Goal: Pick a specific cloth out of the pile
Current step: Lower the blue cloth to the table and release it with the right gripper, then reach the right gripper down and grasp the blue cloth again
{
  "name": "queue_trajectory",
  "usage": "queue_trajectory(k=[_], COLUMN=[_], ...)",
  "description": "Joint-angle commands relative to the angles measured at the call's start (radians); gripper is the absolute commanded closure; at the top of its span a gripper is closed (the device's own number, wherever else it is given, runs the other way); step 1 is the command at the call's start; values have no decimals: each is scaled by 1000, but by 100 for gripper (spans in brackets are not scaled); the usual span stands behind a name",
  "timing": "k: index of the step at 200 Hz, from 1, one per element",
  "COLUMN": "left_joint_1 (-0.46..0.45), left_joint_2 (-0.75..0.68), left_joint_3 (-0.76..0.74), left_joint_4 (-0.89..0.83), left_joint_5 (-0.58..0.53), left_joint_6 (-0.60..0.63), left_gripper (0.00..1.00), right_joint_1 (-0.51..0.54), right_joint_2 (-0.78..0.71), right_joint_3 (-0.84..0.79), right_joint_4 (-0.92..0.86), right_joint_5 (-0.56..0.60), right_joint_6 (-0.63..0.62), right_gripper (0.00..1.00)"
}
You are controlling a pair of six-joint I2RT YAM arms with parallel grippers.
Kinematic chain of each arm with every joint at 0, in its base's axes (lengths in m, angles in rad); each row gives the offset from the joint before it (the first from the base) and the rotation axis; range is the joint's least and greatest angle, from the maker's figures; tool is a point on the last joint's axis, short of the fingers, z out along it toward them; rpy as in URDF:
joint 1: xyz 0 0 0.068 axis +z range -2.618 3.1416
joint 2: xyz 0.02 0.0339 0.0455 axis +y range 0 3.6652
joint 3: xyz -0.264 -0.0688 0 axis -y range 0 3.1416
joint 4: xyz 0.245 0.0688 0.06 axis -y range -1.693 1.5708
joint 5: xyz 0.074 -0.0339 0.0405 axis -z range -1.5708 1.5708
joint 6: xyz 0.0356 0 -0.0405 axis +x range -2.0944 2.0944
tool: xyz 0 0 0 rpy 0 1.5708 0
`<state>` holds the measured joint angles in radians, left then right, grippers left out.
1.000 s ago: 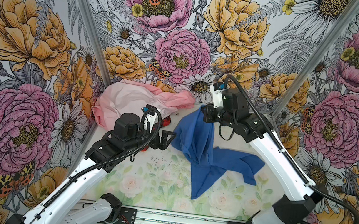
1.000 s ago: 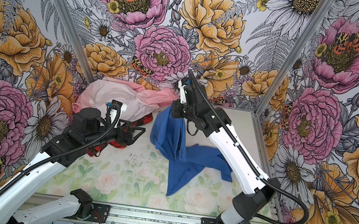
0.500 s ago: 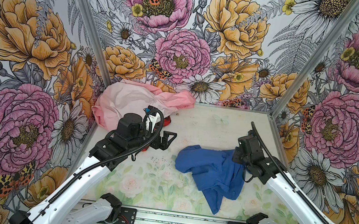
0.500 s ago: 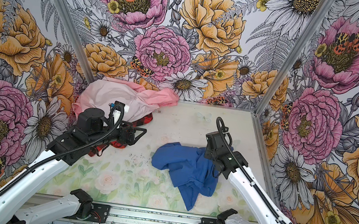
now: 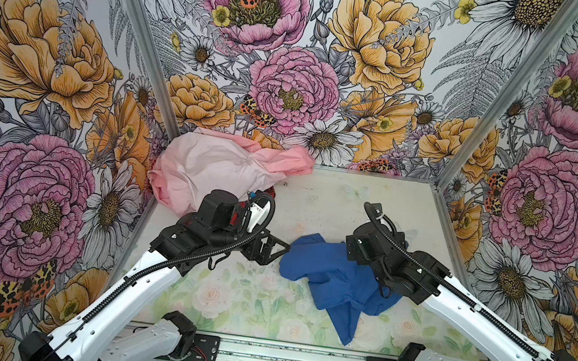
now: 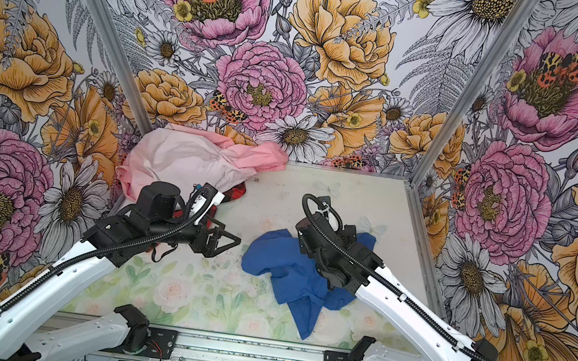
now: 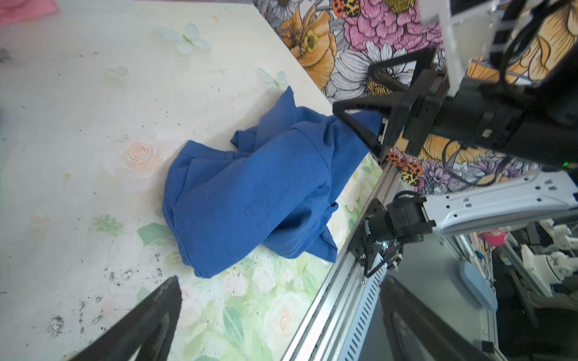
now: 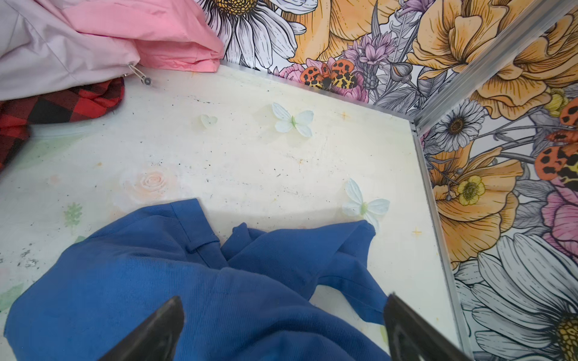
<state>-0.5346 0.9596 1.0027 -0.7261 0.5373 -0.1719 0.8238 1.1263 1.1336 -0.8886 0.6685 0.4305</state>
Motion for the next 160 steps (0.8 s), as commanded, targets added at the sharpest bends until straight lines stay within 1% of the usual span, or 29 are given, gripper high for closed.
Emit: queue_trajectory(k=[1,6,12,28,43,62,71,79,89,100,103,113,135,152,160], left_joint_1=[-44,-50,-53,-53,-46,-37,-33,-31,-27,-27,-27,-27,-21,-14,-11], left_joint_2=[1,2,3,7,5,-2,-4,-2,1,4,4,2,-16,-39,-49], left_joint_3=[-11,-10,-7,2,11,13,14,14,14,14,15,17,23,36,43], left_joint_4=[-91,-96,-100,-117,-128,-127,-128,-128,-127,-126,-127,-127,-126,-126,-127], left_joint_5=[39,34,28,9,2,17,18,13,12,12,11,6,-8,-6,-4], left_joint_6=[65,69,75,86,88,86,88,89,89,91,92,94,94,89,88], left_gripper=[1,1,1,1,1,1,1,1,1,1,1,1,1,1,1], right_joint_1=[0,0,-1,6,25,27,18,1,-23,-26,-53,-74,-98,-106,-107], right_joint_2=[-40,-35,-21,54,120,196,226,259,310,385,407,477,608,683,709], right_joint_3=[21,17,15,-3,-47,-113,-135,-135,-124,-110,-107,-96,-71,-66,-67], right_joint_4=[0,20,32,35,56,127,167,185,193,189,189,189,186,188,194], right_joint_5=[-54,-135,-199,-332,-356,-329,-342,-378,-460,-513,-527,-583,-724,-779,-788], right_joint_6=[-87,-119,-141,-159,-161,-165,-180,-192,-206,-219,-220,-219,-153,-88,-68], right_gripper=[0,0,0,1,0,1,0,1,1,1,0,0,1,0,1])
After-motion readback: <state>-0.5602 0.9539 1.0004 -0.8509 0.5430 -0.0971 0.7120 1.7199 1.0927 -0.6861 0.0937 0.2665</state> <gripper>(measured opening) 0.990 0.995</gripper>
